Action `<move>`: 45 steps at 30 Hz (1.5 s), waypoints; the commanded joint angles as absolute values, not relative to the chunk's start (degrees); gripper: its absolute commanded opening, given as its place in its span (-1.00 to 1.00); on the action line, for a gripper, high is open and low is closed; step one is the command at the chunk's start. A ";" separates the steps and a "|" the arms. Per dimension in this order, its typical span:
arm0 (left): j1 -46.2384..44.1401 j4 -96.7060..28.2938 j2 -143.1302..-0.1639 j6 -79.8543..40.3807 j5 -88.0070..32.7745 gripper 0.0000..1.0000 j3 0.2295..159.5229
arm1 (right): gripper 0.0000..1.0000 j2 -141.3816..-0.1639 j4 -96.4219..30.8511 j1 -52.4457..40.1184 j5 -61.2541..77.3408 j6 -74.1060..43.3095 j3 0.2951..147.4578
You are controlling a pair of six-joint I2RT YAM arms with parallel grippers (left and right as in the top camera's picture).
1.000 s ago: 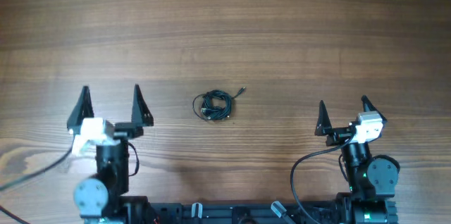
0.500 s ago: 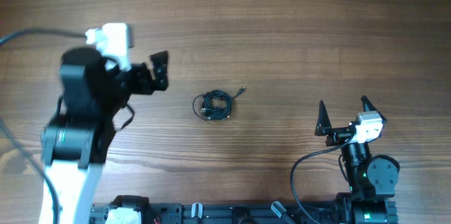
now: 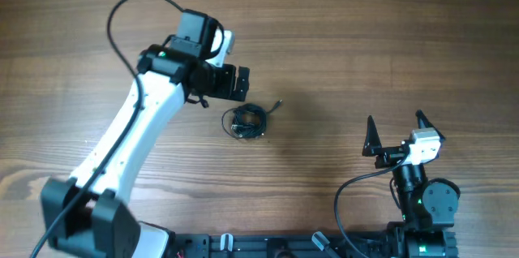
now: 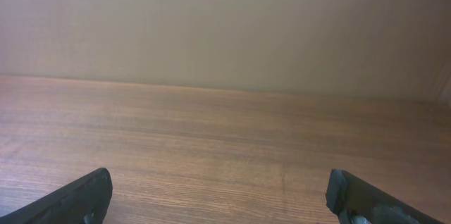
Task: Untangle cables
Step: 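Move the left gripper over the coiled black cable and descend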
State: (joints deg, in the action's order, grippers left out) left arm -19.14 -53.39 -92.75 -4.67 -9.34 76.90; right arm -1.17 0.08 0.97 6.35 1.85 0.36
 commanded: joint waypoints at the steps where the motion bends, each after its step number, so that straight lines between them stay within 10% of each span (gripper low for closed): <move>1: -19.18 -52.47 -96.03 -5.19 -10.07 1.00 77.87 | 1.00 -0.97 0.34 1.26 5.82 2.59 0.30; 25: -29.15 -44.45 -112.57 42.02 -4.86 0.08 77.78 | 1.00 -0.97 0.36 1.26 5.82 2.59 0.30; 33: -29.15 -43.70 -116.55 42.02 -5.98 0.04 77.69 | 1.00 -0.97 0.34 1.26 5.82 2.61 0.30; 36: -29.15 -42.87 -117.21 41.82 -9.32 -0.92 77.69 | 1.00 -0.97 0.34 1.26 5.82 2.61 0.30; 45: -29.08 -39.79 -113.14 17.04 6.39 -0.92 79.00 | 1.00 -0.97 0.34 1.26 5.82 2.59 0.30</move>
